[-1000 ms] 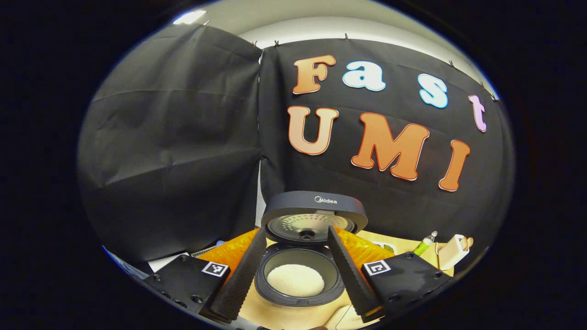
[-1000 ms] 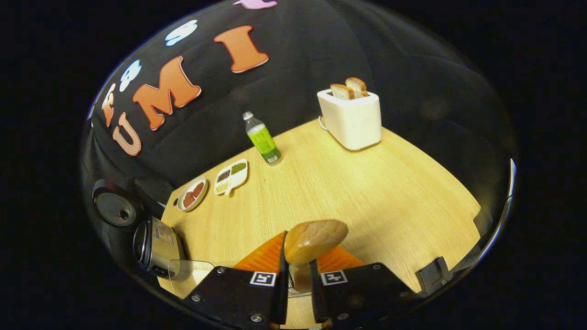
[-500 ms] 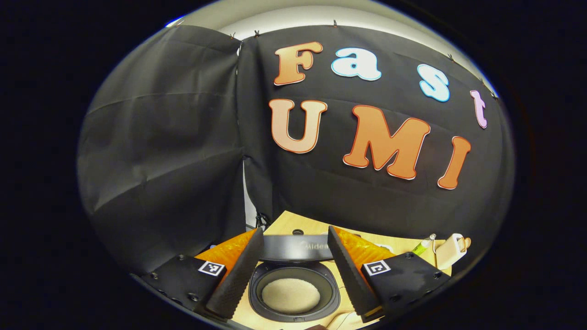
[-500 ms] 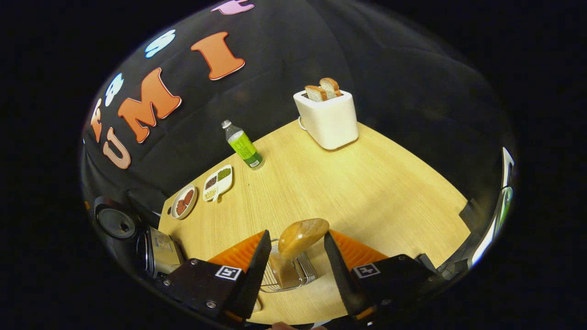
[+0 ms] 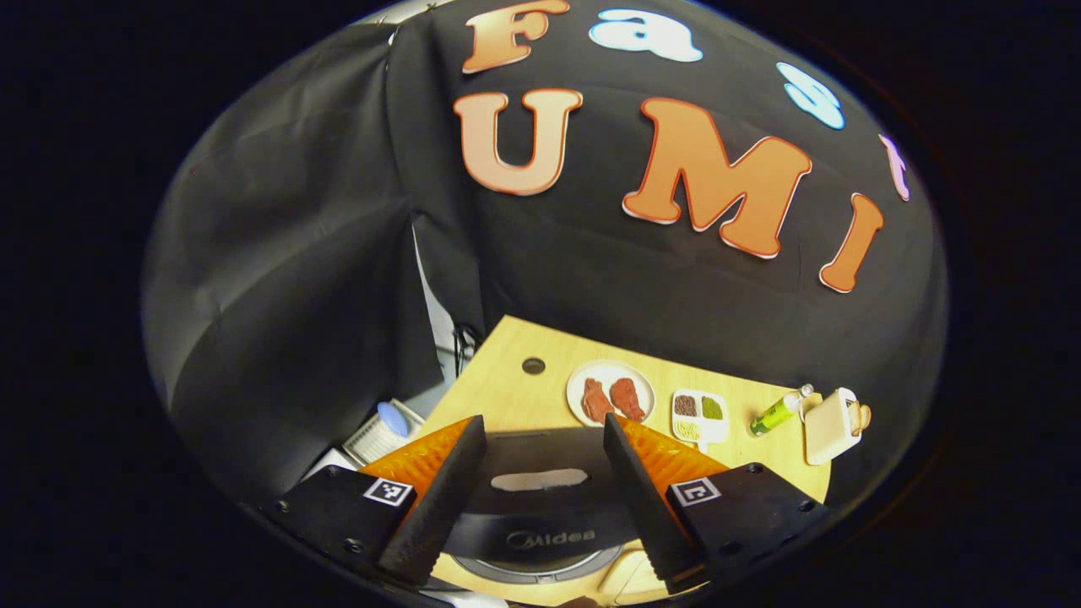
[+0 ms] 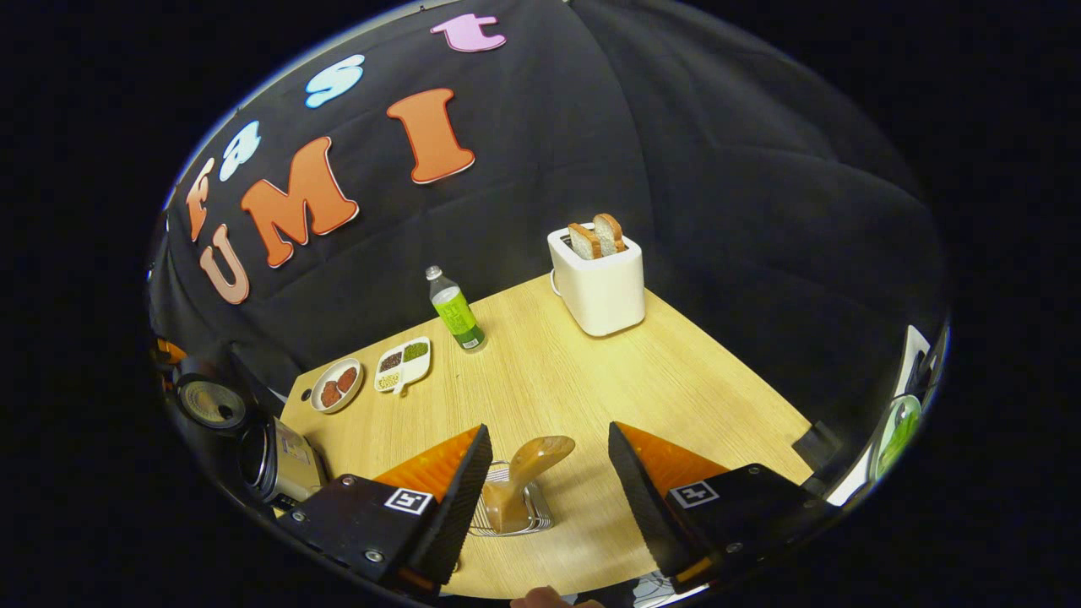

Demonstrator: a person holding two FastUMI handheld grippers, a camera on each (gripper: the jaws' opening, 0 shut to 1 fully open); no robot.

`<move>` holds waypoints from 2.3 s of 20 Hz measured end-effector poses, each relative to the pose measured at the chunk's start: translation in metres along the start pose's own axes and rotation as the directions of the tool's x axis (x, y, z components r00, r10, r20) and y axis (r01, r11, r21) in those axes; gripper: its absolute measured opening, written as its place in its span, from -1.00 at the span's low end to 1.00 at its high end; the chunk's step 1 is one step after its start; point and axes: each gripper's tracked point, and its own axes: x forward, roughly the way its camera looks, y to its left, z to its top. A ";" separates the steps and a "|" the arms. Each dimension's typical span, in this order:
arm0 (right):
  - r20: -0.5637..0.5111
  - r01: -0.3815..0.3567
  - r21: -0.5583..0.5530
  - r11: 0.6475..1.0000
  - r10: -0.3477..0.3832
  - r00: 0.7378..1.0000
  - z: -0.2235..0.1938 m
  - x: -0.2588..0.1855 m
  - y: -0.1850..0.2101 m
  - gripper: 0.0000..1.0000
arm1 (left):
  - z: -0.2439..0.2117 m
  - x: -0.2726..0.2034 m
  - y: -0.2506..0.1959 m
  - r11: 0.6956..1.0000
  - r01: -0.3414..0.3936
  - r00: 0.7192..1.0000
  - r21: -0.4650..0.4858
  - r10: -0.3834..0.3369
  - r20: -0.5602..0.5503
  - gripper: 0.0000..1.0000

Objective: Close the left gripper, press the button to open the rice cooker; take a wooden spoon from the chopstick holder with the right hand, scoop a spoonful of rice and pour it into the rice cooker, then put the wooden spoon back into the chopstick holder.

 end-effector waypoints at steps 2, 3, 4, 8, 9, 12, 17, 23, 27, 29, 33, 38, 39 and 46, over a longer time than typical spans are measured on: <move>0.005 0.000 0.000 1.000 0.000 1.000 0.003 0.000 0.001 0.74 | -0.037 0.003 -0.001 1.000 -0.005 0.995 -0.001 0.005 -0.097 0.87; 0.004 -0.002 0.003 1.000 0.002 1.000 0.004 0.001 0.002 0.73 | -0.046 0.007 -0.002 1.000 -0.001 0.996 0.004 0.002 -0.092 0.93; 0.001 -0.005 0.005 1.000 0.005 1.000 0.004 0.002 0.004 0.73 | -0.059 0.005 -0.003 1.000 0.003 0.992 0.010 -0.001 -0.124 0.99; 0.007 -0.023 -0.017 1.000 0.023 1.000 0.010 0.005 0.015 0.73 | -0.104 -0.003 0.002 1.000 0.001 0.970 -0.002 -0.001 -0.242 0.94; 0.010 -0.033 -0.024 0.999 0.033 0.999 0.012 0.006 0.019 0.73 | -0.109 -0.004 0.000 1.000 0.001 0.961 -0.011 -0.004 -0.278 0.94; 0.018 -0.054 -0.041 0.998 0.055 0.998 0.017 0.006 0.033 0.73 | -0.135 -0.007 0.000 1.000 0.010 0.935 -0.019 -0.016 -0.355 0.96; 0.021 -0.072 -0.077 0.994 0.074 0.997 0.019 0.004 0.044 0.73 | -0.150 0.002 0.008 0.999 -0.024 0.905 -0.031 0.009 -0.426 0.89; 0.038 -0.072 -0.091 0.993 0.076 0.996 0.026 0.003 0.046 0.73 | -0.167 0.014 0.007 0.996 -0.062 0.885 0.066 0.085 -0.457 0.89; 0.042 -0.076 -0.094 0.993 0.080 0.996 0.029 0.003 0.051 0.73 | -0.176 0.016 0.005 0.996 -0.074 0.874 0.049 0.088 -0.478 0.82; 0.039 -0.084 -0.101 0.991 0.089 0.995 0.028 0.004 0.055 0.73 | -0.177 0.021 0.007 0.995 -0.072 0.877 0.068 0.095 -0.470 0.89; 0.040 -0.095 -0.114 0.989 0.100 0.994 0.029 0.006 0.064 0.73 | -0.176 0.020 0.005 0.995 -0.073 0.883 0.064 0.095 -0.461 0.87; 0.081 -0.118 -0.134 0.984 0.130 0.988 0.041 0.001 0.076 0.73 | -0.166 0.019 0.010 0.995 -0.071 0.918 0.075 0.094 -0.386 0.87; 0.093 -0.122 -0.140 0.983 0.136 0.986 0.045 -0.001 0.079 0.73 | -0.167 0.018 0.010 0.995 -0.070 0.926 0.077 0.094 -0.366 0.87; 0.215 -0.138 -0.209 0.968 0.183 0.959 0.080 -0.021 0.100 0.73 | -0.153 0.003 0.001 0.992 -0.091 0.984 0.090 0.104 -0.144 0.87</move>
